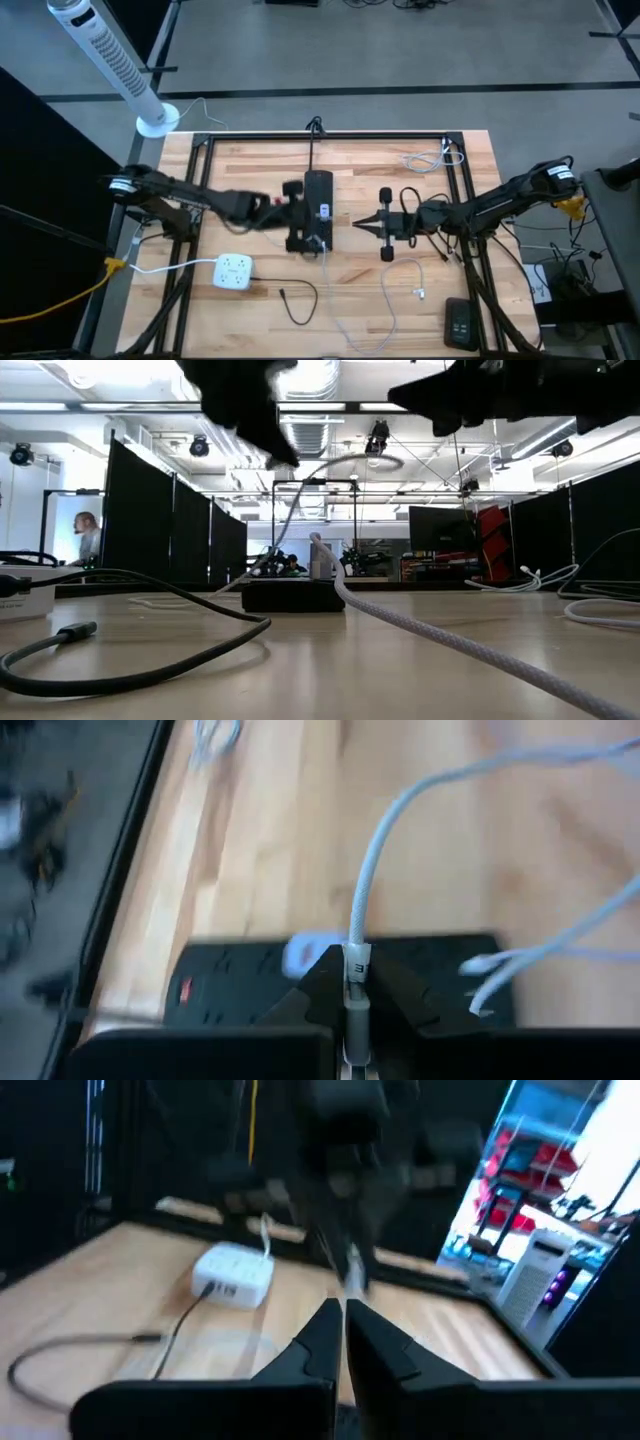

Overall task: Insert USB
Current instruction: Insert the white charger cable into the white charger adapter

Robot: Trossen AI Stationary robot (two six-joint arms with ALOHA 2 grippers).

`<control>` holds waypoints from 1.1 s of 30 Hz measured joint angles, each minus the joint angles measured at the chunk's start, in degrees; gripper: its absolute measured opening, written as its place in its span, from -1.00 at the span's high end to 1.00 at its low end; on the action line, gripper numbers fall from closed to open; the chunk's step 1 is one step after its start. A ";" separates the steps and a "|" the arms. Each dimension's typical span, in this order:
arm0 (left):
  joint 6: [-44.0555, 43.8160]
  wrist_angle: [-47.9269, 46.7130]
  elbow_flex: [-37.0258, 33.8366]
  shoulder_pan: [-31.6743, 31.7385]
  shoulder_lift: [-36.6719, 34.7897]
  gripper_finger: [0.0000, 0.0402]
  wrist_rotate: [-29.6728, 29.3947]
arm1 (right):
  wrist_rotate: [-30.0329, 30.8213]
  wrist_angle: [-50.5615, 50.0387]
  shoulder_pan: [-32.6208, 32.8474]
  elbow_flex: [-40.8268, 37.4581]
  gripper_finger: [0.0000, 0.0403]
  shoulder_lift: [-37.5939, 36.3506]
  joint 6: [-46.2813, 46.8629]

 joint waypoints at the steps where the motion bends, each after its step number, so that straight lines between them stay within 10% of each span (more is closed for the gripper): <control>1: -0.02 0.51 0.49 -1.45 0.40 0.92 -0.91 | -0.76 -0.12 0.02 0.47 0.95 1.14 -0.01; 8: -1.74 5.16 0.96 -5.50 4.79 0.92 -3.58 | -2.71 -1.69 1.28 8.00 0.53 10.19 -2.11; 15: -4.09 4.94 0.89 -5.46 10.69 0.92 -7.50 | 6.60 -27.10 2.65 21.08 0.24 16.52 -3.48; 33: -6.56 4.40 0.75 -6.74 15.20 0.92 -8.15 | 11.31 -31.21 3.04 27.54 0.60 25.15 -5.42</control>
